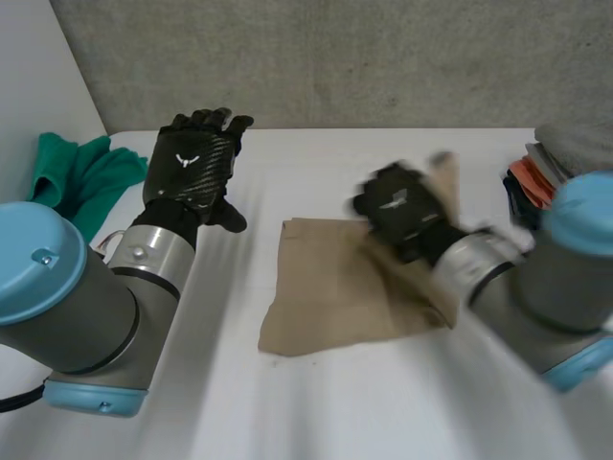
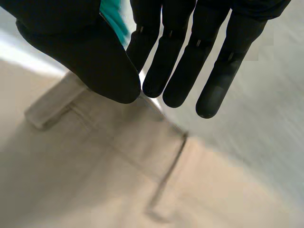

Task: Fold the laundry.

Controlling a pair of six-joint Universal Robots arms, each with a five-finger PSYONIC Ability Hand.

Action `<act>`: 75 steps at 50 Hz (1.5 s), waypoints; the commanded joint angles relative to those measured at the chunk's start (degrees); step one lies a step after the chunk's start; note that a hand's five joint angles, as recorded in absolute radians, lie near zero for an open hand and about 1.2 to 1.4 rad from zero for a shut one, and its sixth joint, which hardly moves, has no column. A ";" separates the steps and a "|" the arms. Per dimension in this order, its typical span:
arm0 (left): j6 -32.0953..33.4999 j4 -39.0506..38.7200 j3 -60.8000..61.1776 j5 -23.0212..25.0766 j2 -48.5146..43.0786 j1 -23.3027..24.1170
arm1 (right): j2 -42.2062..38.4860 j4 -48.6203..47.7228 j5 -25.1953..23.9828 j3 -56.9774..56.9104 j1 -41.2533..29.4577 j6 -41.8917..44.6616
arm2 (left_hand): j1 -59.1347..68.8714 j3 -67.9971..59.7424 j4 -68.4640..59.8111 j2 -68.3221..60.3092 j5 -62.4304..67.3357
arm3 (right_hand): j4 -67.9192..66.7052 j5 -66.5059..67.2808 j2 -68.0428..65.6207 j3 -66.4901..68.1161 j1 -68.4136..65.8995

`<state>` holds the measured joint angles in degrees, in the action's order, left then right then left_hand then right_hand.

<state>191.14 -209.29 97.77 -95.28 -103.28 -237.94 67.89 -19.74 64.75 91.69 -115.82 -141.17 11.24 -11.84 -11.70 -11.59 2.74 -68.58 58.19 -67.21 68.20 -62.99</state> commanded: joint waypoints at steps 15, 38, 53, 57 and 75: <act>0.02 0.91 -6.18 -0.08 -0.78 -1.21 | 3.99 -1.00 2.93 -1.44 -3.81 -32.03 | -1.24 1.84 1.70 1.59 -2.74 | 58.58 -58.19 57.21 -58.20 52.99; -0.86 19.00 -27.71 1.15 -23.27 6.88 | -5.13 25.53 2.13 -15.13 5.88 -30.14 | -1.24 1.84 1.70 1.59 -2.74 | 58.58 -58.19 57.21 -58.20 52.99; 5.91 35.44 -34.31 0.36 -31.89 6.70 | -21.66 26.68 7.67 -23.75 2.36 -20.03 | -1.24 1.84 1.70 1.59 -2.74 | 58.58 -58.19 57.21 -58.20 52.99; 6.44 37.64 -34.92 -0.87 -32.94 6.35 | -22.19 26.95 9.60 -23.23 2.18 -15.81 | -1.24 1.84 1.70 1.59 -2.74 | 58.58 -58.19 57.21 -58.20 52.99; 3.63 28.69 -30.89 1.49 -14.50 6.79 | -3.04 11.85 16.71 -4.70 2.53 -12.99 | -1.24 1.84 1.70 1.59 -2.74 | 58.58 -58.19 57.21 -58.20 52.99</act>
<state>196.35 -173.10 64.28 -95.78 -127.76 -230.83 56.17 0.46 76.66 77.13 -113.28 -153.84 9.90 -11.84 -11.70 -10.63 2.73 -11.09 2.67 -10.33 10.87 -10.56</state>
